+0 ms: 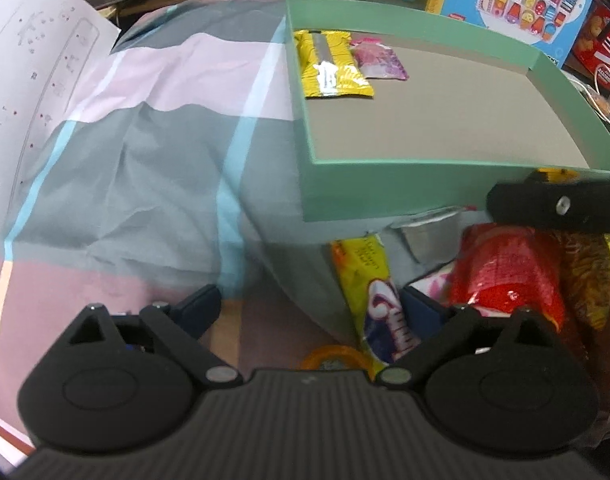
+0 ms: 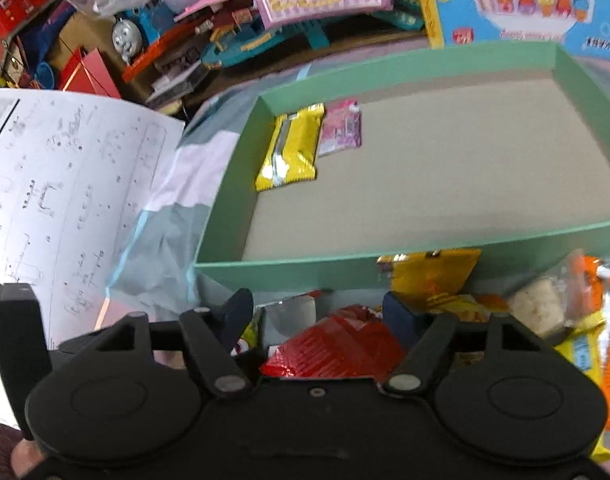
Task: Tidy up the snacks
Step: 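Grasp a yellow bar with the left gripper while the right grasps a red packet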
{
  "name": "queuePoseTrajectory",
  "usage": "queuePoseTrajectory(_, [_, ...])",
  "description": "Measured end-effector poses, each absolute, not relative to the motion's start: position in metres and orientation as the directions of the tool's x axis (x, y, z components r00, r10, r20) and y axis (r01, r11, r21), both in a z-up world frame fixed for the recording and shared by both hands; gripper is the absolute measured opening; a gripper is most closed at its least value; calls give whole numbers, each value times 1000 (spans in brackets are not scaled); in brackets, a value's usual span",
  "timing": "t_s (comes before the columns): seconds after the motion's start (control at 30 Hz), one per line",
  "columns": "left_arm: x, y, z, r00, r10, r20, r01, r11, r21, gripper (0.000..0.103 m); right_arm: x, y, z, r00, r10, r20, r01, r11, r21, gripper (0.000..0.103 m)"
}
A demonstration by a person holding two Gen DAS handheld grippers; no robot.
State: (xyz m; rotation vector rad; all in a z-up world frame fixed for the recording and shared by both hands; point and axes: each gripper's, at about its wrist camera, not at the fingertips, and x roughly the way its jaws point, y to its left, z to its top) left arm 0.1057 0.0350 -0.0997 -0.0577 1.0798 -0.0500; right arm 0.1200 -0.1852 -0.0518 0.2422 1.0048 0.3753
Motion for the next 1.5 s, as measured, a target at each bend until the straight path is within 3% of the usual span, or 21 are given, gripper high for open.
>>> queuePoseTrajectory(0.47, [104, 48, -104, 474, -64, -878, 20, 998, -62, 99, 98, -172, -62, 418, 375, -827, -266, 921, 283, 77])
queuePoseTrajectory(0.57, [105, 45, -103, 486, -63, -872, 31, 998, -55, 91, 97, -166, -65, 434, 350, -830, -288, 927, 240, 77])
queuePoseTrajectory(0.63, [106, 41, -102, 500, -60, -864, 50, 998, -41, 83, 97, -163, -68, 438, 350, -828, -302, 925, 231, 71])
queuePoseTrajectory(0.67, [107, 38, -101, 506, -64, -860, 65, 997, -37, 74, 97, -163, -70, 441, 346, -828, -311, 924, 221, 57])
queuePoseTrajectory(0.77, [106, 27, -98, 524, -87, -847, 118, 993, -29, 47, 94, -161, -71, 440, 349, -828, -324, 921, 216, 54])
queuePoseTrajectory(0.8, [105, 25, -97, 527, -98, -844, 132, 991, -32, 34, 94, -161, -70, 441, 346, -828, -325, 922, 212, 54])
queuePoseTrajectory(0.83, [105, 23, -97, 526, -111, -844, 144, 989, -40, 26, 94, -162, -69, 445, 341, -828, -319, 924, 209, 54])
queuePoseTrajectory(0.9, [104, 22, -95, 528, -112, -842, 140, 989, -44, 21, 94, -165, -67, 454, 337, -825, -301, 929, 214, 53])
queuePoseTrajectory(1.17, [94, 41, -79, 518, -191, -834, 110, 981, -157, 21, 86, -181, -52, 471, 375, -798, -269, 923, 275, 53])
queuePoseTrajectory(1.5, [93, 45, -24, 602, -238, -762, 134, 971, -197, 21, 92, -194, -15, 535, 436, -724, -257, 900, 352, 53])
